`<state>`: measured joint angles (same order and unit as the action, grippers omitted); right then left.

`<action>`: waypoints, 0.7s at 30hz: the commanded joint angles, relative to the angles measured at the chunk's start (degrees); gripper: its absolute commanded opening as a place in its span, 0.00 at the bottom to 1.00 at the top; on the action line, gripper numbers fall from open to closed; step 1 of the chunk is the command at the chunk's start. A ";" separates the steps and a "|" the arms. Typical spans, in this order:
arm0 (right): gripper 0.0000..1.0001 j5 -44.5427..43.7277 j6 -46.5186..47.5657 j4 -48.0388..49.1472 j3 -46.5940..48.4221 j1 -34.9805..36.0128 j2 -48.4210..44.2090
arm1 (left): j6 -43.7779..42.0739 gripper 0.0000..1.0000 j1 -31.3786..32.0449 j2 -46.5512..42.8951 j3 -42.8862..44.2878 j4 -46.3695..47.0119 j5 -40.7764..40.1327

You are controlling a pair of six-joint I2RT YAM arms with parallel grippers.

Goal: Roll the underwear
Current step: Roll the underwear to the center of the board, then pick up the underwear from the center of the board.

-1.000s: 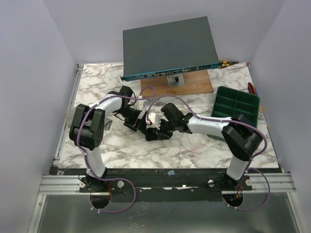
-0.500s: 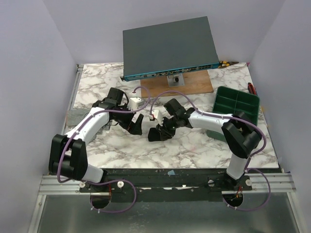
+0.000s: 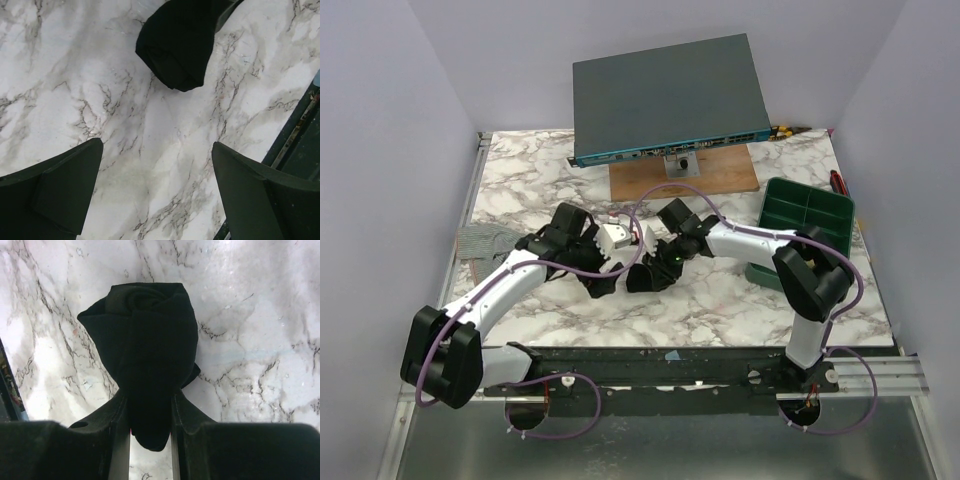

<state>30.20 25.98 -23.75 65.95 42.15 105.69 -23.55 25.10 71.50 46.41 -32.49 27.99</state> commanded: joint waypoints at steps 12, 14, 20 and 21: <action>0.00 -6.69 -0.68 -13.19 1.37 -0.42 -10.51 | -1.52 0.98 0.03 -1.81 1.35 3.31 -5.27; 0.01 -8.57 -1.17 -13.80 1.29 -0.57 -12.88 | -1.41 0.99 -0.01 -1.72 1.82 3.24 -5.39; 0.01 -14.61 -1.74 -14.66 -0.70 -2.57 -20.59 | -1.01 0.98 0.03 -1.72 2.97 3.07 -5.75; 0.01 -16.08 -1.50 -14.80 -1.06 -3.11 -21.96 | -1.04 0.98 0.03 -1.76 3.09 3.00 -5.79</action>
<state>20.64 25.10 -36.60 66.35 40.82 88.71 -24.21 25.15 70.83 47.59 -29.82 23.53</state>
